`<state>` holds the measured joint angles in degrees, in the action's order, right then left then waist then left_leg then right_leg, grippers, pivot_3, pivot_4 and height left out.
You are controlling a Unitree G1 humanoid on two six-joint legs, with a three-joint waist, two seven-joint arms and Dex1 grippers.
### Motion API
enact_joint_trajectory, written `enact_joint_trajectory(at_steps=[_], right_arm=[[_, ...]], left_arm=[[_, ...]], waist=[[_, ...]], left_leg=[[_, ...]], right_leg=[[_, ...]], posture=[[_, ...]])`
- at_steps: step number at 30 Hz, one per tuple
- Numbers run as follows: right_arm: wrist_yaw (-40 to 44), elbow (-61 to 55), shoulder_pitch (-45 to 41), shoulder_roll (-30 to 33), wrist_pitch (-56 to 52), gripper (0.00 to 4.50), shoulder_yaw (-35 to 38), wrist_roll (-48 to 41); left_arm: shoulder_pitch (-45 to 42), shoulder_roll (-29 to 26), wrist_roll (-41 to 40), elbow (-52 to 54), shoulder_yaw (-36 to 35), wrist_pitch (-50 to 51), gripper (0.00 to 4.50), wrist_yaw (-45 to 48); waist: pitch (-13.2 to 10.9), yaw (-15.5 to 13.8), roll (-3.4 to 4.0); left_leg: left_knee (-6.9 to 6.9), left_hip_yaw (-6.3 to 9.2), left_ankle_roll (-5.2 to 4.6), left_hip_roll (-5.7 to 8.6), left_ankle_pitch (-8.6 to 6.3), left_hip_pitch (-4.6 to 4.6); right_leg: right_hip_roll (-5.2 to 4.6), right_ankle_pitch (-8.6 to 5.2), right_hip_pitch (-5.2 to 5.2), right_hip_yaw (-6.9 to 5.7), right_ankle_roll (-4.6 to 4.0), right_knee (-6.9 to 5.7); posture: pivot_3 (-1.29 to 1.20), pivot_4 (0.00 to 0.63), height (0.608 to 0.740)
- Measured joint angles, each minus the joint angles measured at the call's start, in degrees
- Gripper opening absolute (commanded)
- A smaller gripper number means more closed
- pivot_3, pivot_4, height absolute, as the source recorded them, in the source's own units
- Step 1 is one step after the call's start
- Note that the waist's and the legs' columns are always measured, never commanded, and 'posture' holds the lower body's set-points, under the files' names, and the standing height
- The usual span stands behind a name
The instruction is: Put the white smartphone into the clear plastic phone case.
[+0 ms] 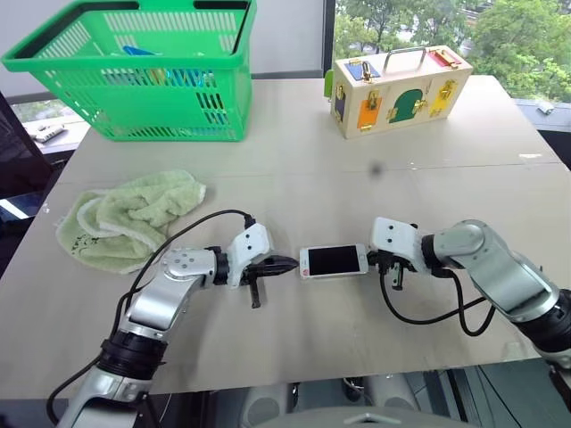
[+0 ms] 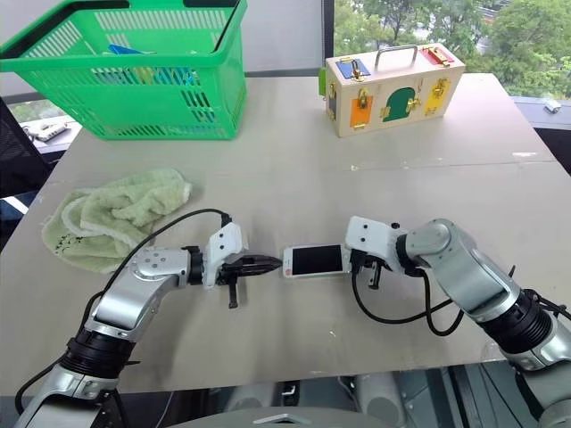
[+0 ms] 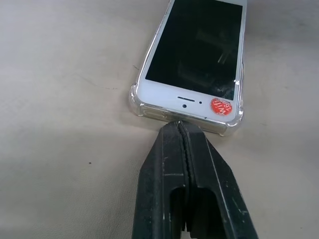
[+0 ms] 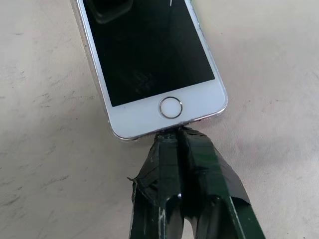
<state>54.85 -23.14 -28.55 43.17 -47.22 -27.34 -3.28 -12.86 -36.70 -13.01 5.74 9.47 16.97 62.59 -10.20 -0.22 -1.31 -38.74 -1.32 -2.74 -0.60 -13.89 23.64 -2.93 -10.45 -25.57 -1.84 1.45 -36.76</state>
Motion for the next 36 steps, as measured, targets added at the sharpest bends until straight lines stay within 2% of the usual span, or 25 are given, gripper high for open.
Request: enact_joint_trajectory(at_steps=[6,9,19,23,27,31,36], right_arm=[[0.7,-0.2,2.3,2.1,1.3,0.03,2.7,-0.5],[1.2,-1.1,5.3,6.6,1.7,0.03,6.2,-1.3],[1.4,-0.3,8.7,10.4,3.1,0.03,10.0,-1.5],[0.7,0.3,10.6,11.2,5.3,0.03,11.7,-1.5],[0.2,1.6,15.2,13.3,5.2,0.03,18.8,-3.1],[0.2,0.9,16.4,12.1,2.3,0.03,27.2,-8.6],[-1.7,-0.5,15.1,7.2,-1.7,0.03,28.8,-13.4]], left_arm=[[-0.7,2.4,0.5,0.0,0.8,0.2,0.0,-0.5],[-2.4,5.6,0.7,-0.3,3.6,0.2,0.0,-0.5],[-10.0,10.8,3.4,-7.8,7.4,-1.9,0.0,-0.3],[-10.1,10.0,3.0,-7.7,7.6,-2.1,0.0,0.9],[-8.7,5.7,1.6,-7.4,5.2,-1.9,0.0,2.7],[-9.1,5.8,-1.8,-4.9,3.8,1.4,0.0,3.9],[-12.5,9.6,-3.9,-1.7,6.1,6.2,0.0,3.5]], waist=[[0.0,-0.7,0.01],[0.0,-1.6,0.03],[0.0,-0.6,0.02],[0.0,-0.6,0.02],[0.0,-0.7,0.02],[0.0,-0.7,0.02],[0.0,-0.6,0.0]], left_leg=[[-0.17,0.02,0.0,0.01,0.01,0.12],[-0.37,-0.01,-0.03,0.11,-0.02,0.31],[-0.4,0.01,-0.08,0.06,-0.05,0.23],[-0.39,0.02,-0.08,0.04,-0.05,0.25],[-0.4,-0.03,-0.08,0.04,-0.05,0.27],[-0.44,-0.04,-0.08,0.04,-0.05,0.26],[-0.45,-0.01,-0.08,0.05,-0.05,0.23]], right_leg=[[-0.05,0.01,0.0,-0.05,-0.02,0.01],[-0.19,0.01,0.01,-0.06,0.0,0.1],[-0.02,0.01,0.01,-0.04,0.01,0.01],[-0.01,0.01,0.01,-0.04,0.01,0.02],[-0.06,0.01,0.0,-0.02,0.01,0.04],[-0.08,0.01,0.03,-0.01,0.02,0.04],[0.0,0.01,0.04,0.01,0.02,0.01]], posture=[[0.0,0.15,0.74],[0.0,0.15,0.74],[0.0,0.15,0.74],[0.0,0.15,0.74],[0.0,0.15,0.74],[0.0,0.15,0.74],[0.0,0.15,0.74]])
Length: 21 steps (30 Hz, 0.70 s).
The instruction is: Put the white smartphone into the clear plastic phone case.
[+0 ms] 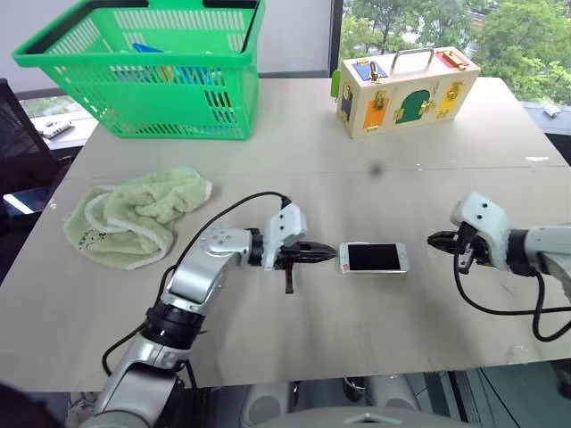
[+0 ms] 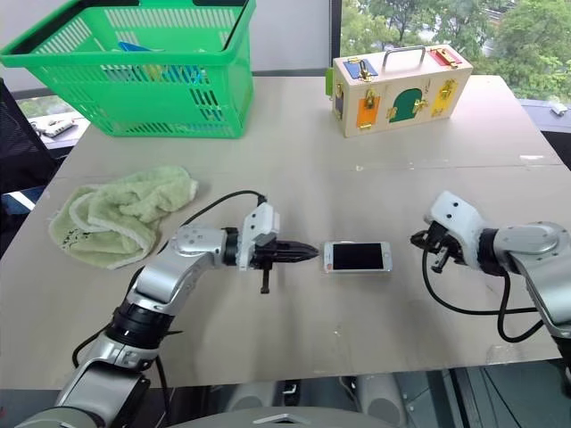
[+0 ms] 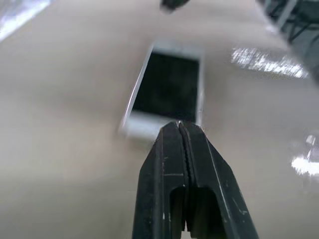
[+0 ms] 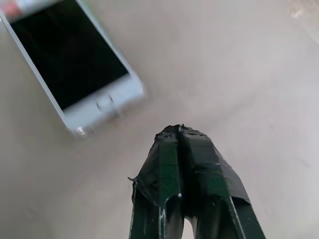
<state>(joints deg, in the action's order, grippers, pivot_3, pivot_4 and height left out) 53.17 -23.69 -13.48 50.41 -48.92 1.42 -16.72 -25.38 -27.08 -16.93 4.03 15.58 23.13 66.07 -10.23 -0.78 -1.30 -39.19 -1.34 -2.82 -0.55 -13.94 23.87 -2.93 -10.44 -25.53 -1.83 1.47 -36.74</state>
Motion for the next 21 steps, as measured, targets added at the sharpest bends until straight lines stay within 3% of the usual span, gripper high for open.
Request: enact_joint_trajectory(at_steps=[5,21], right_arm=[[-3.7,-0.2,-3.2,-5.1,-5.5,0.03,-1.3,-3.5],[-3.2,6.0,-9.6,-3.9,-6.3,0.03,-12.0,-2.7]], left_arm=[[-4.5,2.7,2.4,-3.5,5.4,2.6,0.0,-0.7],[-6.9,2.7,6.2,-6.7,9.2,4.3,0.0,0.0]], waist=[[0.0,0.0,0.0],[0.1,0.0,-0.05]], left_leg=[[0.01,0.06,0.0,-0.02,0.0,-0.02],[0.0,0.06,-0.01,-0.02,0.0,-0.14]], right_leg=[[0.12,0.0,0.0,0.02,0.0,-0.04],[0.09,0.0,0.15,0.04,-0.01,0.0]], posture=[[0.0,0.15,0.74],[0.0,0.15,0.74]])
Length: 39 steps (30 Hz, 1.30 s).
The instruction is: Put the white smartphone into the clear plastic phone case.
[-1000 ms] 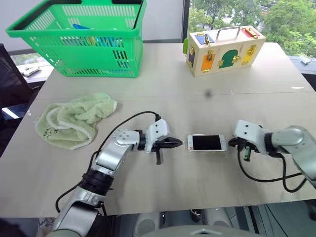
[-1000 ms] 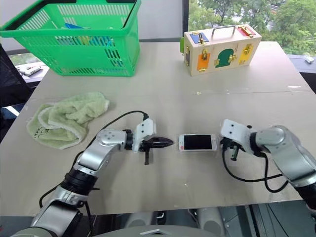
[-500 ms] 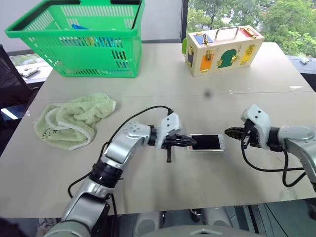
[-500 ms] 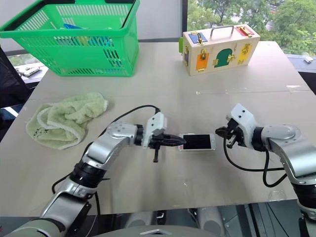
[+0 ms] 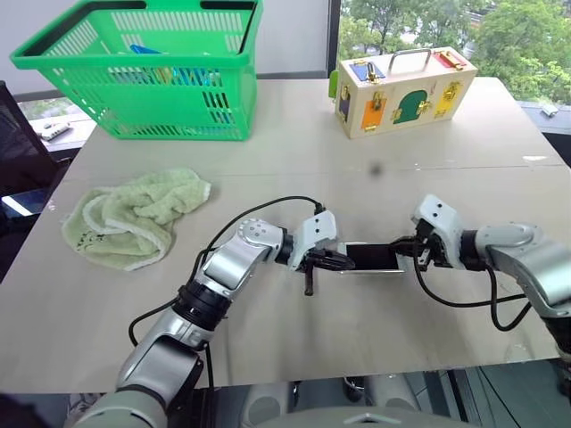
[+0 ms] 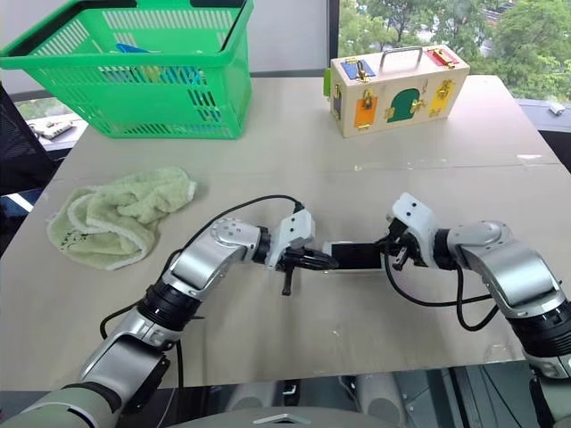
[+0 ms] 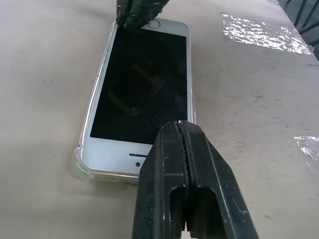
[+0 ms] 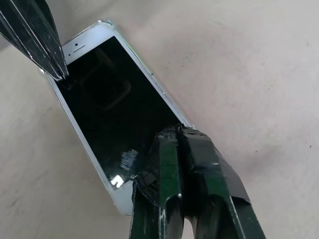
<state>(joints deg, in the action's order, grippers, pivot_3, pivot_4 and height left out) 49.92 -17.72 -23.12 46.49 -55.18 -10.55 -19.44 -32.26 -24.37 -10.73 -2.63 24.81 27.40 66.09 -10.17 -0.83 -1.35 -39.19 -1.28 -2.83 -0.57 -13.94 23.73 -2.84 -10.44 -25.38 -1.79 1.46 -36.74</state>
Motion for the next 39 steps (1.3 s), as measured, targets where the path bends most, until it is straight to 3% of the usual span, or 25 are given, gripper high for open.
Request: enact_joint_trajectory(at_steps=[6,17,23,27,31,39], right_arm=[[2.0,4.3,-2.1,1.4,-0.7,0.03,-0.5,-0.2],[6.1,8.4,-5.4,2.5,2.4,0.03,-8.2,4.3],[6.0,8.8,-5.0,2.1,8.5,0.03,-11.2,10.1],[5.9,8.8,-0.1,0.6,13.4,0.03,-5.1,8.3],[6.7,7.4,5.1,0.1,14.6,0.03,1.6,3.4],[6.9,-4.3,11.7,2.7,8.0,0.03,12.6,-6.3]], left_arm=[[0.0,0.6,0.6,-0.3,0.0,0.0,0.0,-0.6],[0.1,1.4,1.7,-0.3,0.1,0.4,0.0,-2.1],[0.5,1.7,2.3,-0.4,0.4,1.1,0.0,-2.8],[0.5,2.2,2.6,-1.1,0.4,0.8,0.0,-2.8],[0.3,2.8,2.5,-1.7,0.3,-0.2,0.0,-2.8],[0.1,2.8,2.5,-2.5,0.0,-1.6,0.0,-2.6]], waist=[[0.1,-0.1,-0.07],[1.2,0.0,-0.63],[1.7,0.1,-0.65],[1.6,-0.1,-0.66],[1.4,0.0,-0.21],[1.3,-0.1,-0.11]], left_leg=[[-0.08,0.02,0.0,0.04,0.0,-0.03],[-0.04,0.2,0.0,0.0,-0.01,-0.15],[0.23,0.36,0.31,-0.27,-0.21,-0.98],[0.25,0.3,0.32,-0.26,-0.21,-0.92],[0.5,0.15,0.06,-0.11,-0.06,-0.83],[0.93,0.11,0.0,-0.03,-0.05,-0.59]], right_leg=[[-0.1,0.0,0.11,-0.04,0.0,0.04],[-0.14,-0.01,0.28,-0.27,0.0,0.15],[-0.46,-0.03,1.27,-0.48,0.0,0.96],[-0.79,-0.02,1.29,-0.77,0.01,0.99],[-0.86,0.0,1.16,-0.72,0.03,0.95],[-0.54,-0.1,0.72,-0.68,0.12,0.94]], posture=[[0.0,0.15,0.74],[0.0,0.15,0.74],[0.0,0.15,0.74],[0.0,0.15,0.74],[0.0,0.15,0.74],[0.0,0.15,0.74]])
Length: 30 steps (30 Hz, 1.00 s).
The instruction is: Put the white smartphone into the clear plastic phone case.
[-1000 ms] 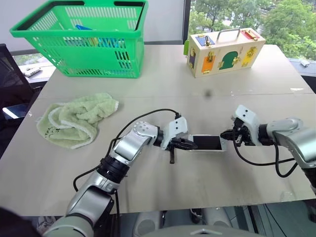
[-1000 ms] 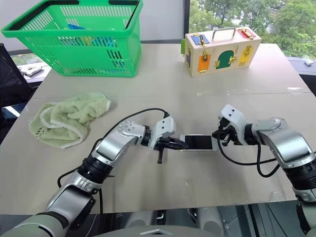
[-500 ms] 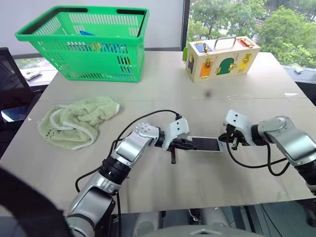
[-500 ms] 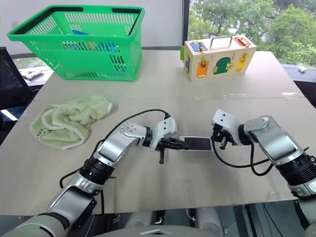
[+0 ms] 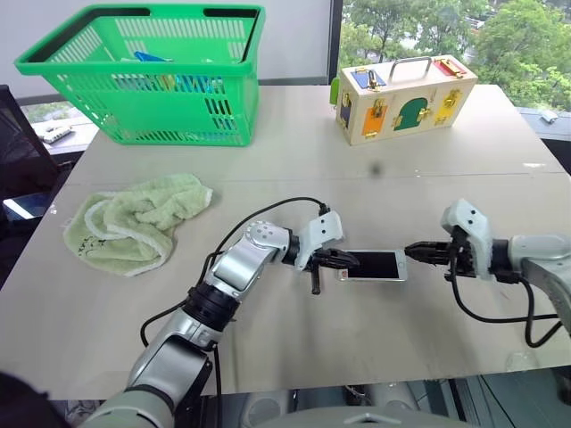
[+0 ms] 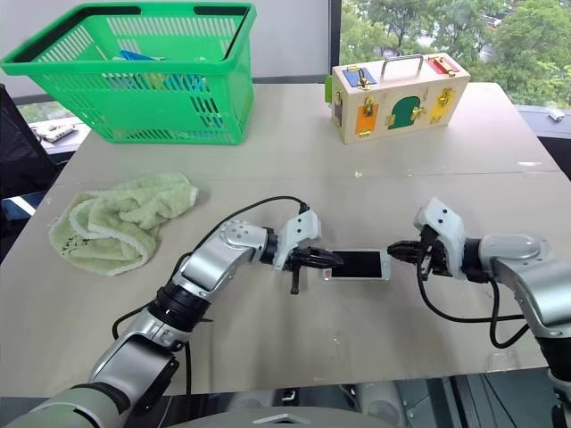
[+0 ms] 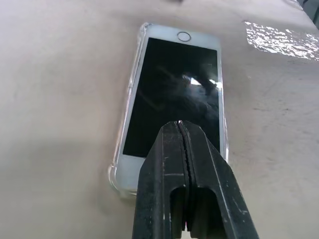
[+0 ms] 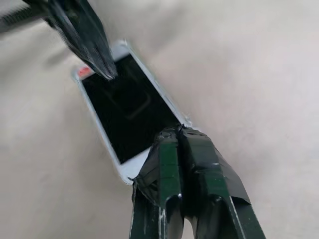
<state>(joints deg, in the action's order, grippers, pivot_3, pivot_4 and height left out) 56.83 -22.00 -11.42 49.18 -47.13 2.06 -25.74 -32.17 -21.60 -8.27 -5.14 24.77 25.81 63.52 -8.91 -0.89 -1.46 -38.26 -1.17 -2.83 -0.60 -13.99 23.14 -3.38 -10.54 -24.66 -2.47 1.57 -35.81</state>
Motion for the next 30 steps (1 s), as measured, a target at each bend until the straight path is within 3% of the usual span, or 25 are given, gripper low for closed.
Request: enact_joint_trajectory(at_steps=[4,12,30], right_arm=[[-0.1,-2.6,2.1,0.5,-1.5,0.03,-0.2,-1.4],[-0.9,-2.7,2.0,2.2,-0.7,0.03,-7.8,1.5],[4.8,7.2,-10.6,3.4,1.2,0.03,-19.3,7.8]], left_arm=[[0.0,-0.1,0.1,-0.1,0.0,-0.3,0.0,0.0],[0.0,-0.1,0.1,-0.5,0.0,-1.0,0.0,0.4],[0.1,-0.2,0.1,0.0,0.1,0.1,0.0,-0.1]], waist=[[-0.1,0.0,0.02],[-0.1,0.0,0.03],[0.1,0.0,-0.17]], left_leg=[[-0.04,-0.05,-0.01,0.02,-0.01,0.0],[-0.05,-0.08,-0.01,0.04,-0.02,0.01],[-0.04,-0.04,0.0,0.04,-0.03,-0.17]], right_leg=[[-0.09,-0.02,0.0,-0.13,0.04,0.01],[-0.18,-0.02,-0.04,-0.16,0.05,0.01],[-0.2,-0.02,0.15,-0.22,0.05,0.01]], posture=[[0.0,0.15,0.74],[0.0,0.15,0.74],[0.0,0.15,0.74]])
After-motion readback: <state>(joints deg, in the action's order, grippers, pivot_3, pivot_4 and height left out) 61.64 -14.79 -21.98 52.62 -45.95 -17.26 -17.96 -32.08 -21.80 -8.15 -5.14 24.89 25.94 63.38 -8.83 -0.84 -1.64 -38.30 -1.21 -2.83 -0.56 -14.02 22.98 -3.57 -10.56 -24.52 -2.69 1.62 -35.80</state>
